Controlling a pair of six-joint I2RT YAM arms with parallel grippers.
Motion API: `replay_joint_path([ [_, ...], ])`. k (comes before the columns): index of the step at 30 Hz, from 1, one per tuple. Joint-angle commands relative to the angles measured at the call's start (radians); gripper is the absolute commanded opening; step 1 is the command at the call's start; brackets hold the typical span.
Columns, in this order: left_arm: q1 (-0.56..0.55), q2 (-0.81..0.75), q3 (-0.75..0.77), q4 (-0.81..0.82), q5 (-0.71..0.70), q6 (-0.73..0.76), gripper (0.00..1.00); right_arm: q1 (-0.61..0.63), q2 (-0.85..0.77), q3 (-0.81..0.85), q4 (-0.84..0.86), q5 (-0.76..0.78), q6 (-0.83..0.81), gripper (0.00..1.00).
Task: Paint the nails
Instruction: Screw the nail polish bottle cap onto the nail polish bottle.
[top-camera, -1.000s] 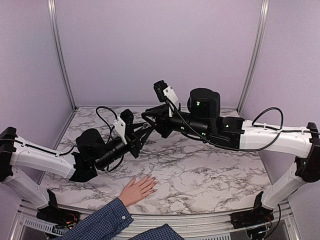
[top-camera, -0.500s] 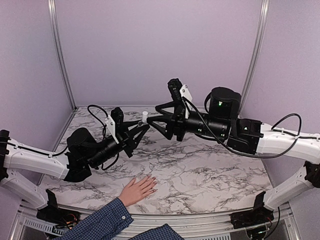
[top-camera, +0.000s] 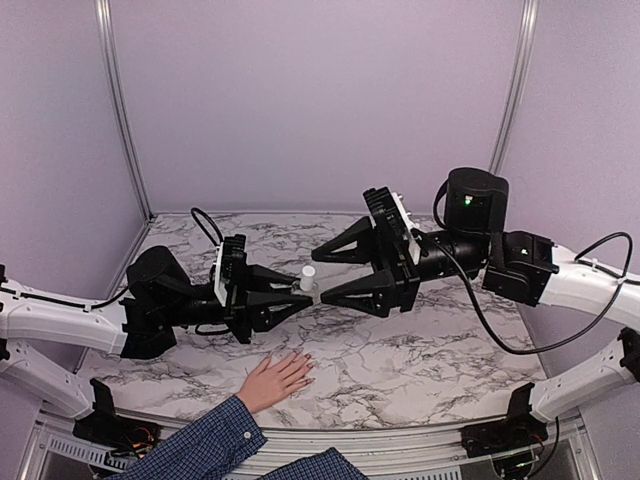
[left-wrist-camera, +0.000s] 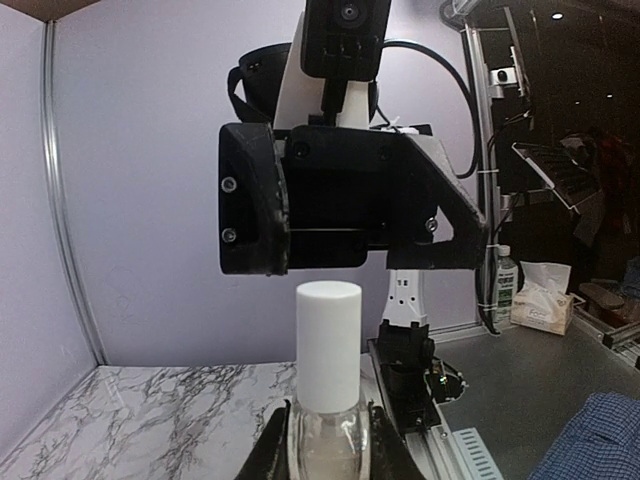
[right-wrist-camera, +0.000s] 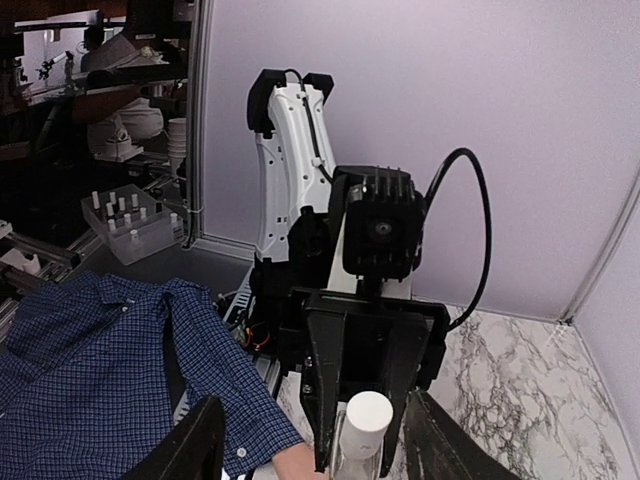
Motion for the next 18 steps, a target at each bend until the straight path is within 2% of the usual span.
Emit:
replay_joint_path([
  [1,0.004,0.001,0.062,-0.025,0.198,-0.071,0.00,0.001,0.008,0.070,-0.089,-0.141,-0.077,0.57],
  [8,0.004,0.043,0.104,-0.028,0.367,-0.146,0.00,0.023,0.045,0.114,-0.154,-0.154,-0.116,0.55],
  [18,0.003,0.060,0.123,-0.027,0.421,-0.172,0.00,0.056,0.084,0.156,-0.215,-0.165,-0.150,0.43],
])
